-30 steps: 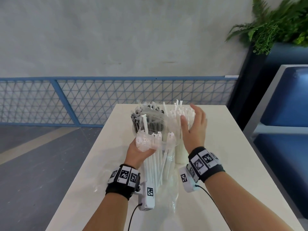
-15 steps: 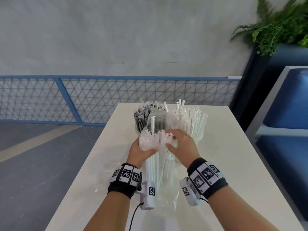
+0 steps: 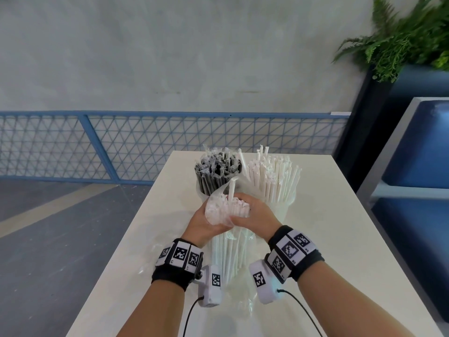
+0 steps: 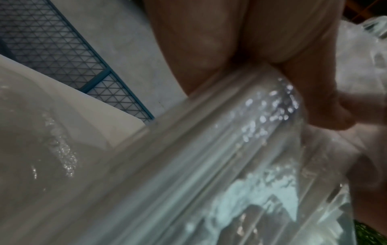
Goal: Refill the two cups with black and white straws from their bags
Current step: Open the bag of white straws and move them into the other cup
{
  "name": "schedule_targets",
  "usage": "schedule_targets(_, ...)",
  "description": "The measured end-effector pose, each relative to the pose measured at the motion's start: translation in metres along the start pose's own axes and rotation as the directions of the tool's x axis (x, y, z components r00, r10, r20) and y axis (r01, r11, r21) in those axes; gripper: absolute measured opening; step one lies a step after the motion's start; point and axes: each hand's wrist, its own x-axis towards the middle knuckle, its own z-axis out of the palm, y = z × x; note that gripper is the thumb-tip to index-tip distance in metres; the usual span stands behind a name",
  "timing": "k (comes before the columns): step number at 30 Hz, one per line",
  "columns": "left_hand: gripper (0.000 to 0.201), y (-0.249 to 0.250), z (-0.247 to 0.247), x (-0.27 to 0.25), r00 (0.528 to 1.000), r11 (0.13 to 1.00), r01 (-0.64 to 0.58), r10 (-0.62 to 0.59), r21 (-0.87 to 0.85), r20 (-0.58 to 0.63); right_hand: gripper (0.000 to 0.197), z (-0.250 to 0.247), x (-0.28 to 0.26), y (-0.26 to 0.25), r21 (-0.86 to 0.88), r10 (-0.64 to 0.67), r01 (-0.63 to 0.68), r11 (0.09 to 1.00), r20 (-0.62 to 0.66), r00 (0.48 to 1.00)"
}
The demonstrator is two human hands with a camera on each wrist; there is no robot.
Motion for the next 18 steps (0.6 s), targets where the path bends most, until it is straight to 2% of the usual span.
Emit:
schedule_targets(3, 0.081, 0.004, 0.002, -0.003, 0.997, 0.999, -0.033, 0.035, -0.034, 0.062, 0.041, 0.011, -0.001, 0.006, 0.282, 0.043, -0.030, 0.959, -0.040, 0.998)
schedule_targets(6, 0.079, 0.006, 0.004, -0.004, 0.993, 0.998, -0.050, 0.054, -0.043, 0.106, 0.048, 0.023, -0.003, 0.007, 0.392, 0.044, 0.013, 0.920, -0.136, 0.990)
schedule_targets(7, 0.078, 0.005, 0.004, -0.003, 0.993, 0.997, -0.048, 0.053, -0.057, 0.101, 0.042, 0.027, -0.003, 0.007, 0.419, 0.065, 0.007, 0.908, -0.157, 0.985)
schedule_targets(10, 0.073, 0.001, 0.002, 0.000, 0.996, 0.998, -0.034, 0.039, -0.057, 0.079, 0.023, 0.035, -0.004, 0.004, 0.409, 0.105, -0.010, 0.912, -0.210, 0.972)
schedule_targets(14, 0.053, -0.002, 0.002, 0.002, 0.997, 0.996, -0.058, 0.055, 0.071, 0.048, 0.027, 0.039, -0.003, 0.004, 0.393, 0.100, 0.020, 0.919, -0.284, 0.954)
schedule_targets(18, 0.044, -0.005, 0.001, 0.006, 0.998, 0.993, -0.068, 0.068, 0.100, 0.004, 0.020, 0.023, -0.001, -0.002, 0.423, 0.051, 0.085, 0.902, -0.301, 0.952)
